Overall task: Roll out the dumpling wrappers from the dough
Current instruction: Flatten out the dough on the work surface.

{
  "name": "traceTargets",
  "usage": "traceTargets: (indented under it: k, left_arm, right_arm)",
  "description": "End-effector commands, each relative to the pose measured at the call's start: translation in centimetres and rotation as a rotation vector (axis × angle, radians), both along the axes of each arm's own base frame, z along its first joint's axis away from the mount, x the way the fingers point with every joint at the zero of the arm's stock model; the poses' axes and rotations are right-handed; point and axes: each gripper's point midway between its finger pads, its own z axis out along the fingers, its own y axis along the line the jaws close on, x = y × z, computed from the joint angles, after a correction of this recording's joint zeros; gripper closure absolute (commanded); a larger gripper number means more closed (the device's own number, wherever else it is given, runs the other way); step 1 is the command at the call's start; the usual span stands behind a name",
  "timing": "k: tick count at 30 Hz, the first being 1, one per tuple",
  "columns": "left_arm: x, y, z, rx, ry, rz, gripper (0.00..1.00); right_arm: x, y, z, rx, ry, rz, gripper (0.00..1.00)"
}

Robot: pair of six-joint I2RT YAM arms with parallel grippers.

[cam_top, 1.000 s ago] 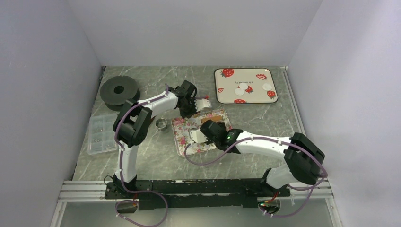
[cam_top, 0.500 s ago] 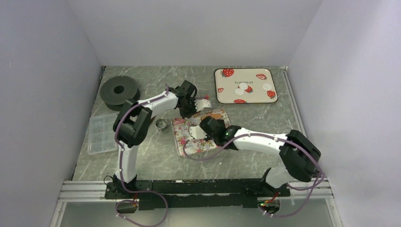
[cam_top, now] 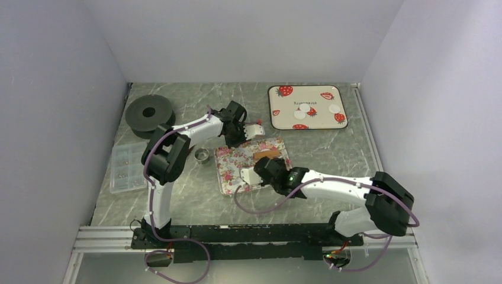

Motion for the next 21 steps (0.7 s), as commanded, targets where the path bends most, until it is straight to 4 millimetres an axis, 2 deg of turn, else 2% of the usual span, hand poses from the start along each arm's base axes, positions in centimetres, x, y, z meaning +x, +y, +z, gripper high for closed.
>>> traceTargets:
  k: [1,3,5,10,12,14,18,21]
  left_arm:
    - [-6.4,4.1,-7.7,0.205,0.249,-0.036,1.0]
    - [-6.4,4.0,-7.8,0.205,0.25,-0.037,1.0]
    - [-6.4,4.0,-7.8,0.204,0.252,-0.037,1.0]
    - [-6.4,3.8,-7.8,0.201,0.257,-0.038,1.0]
    - [-6.4,3.8,-7.7,0.199,0.253,-0.039,1.0]
    - [-6.3,3.8,-7.7,0.2,0.253,-0.038,1.0]
    - [-6.4,3.9,-7.7,0.202,0.255,-0.036,1.0]
    - [-6.4,4.0,-7.6,0.204,0.251,-0.035,1.0]
  right_arm:
    - [-0.3,-2.6,-5.4,-0.154,0.21,0.023,1.0]
    - [0.2,-2.3,-5.5,-0.163,0.208,0.013,1.0]
    - [-0.5,-2.3,-5.5,-0.156,0.224,-0.002,1.0]
    - [-5.9,-3.4,-5.8,-0.175,0.26,0.007,1.0]
    - [-7.0,-3.9,-5.8,-0.174,0.273,-0.003,1.0]
    - [-6.7,-3.9,-5.8,-0.174,0.26,0.011,1.0]
    - [-3.4,-2.9,-5.6,-0.169,0.236,0.017,1.0]
    - [-2.6,-2.7,-5.7,-0.194,0.234,0.009,1.0]
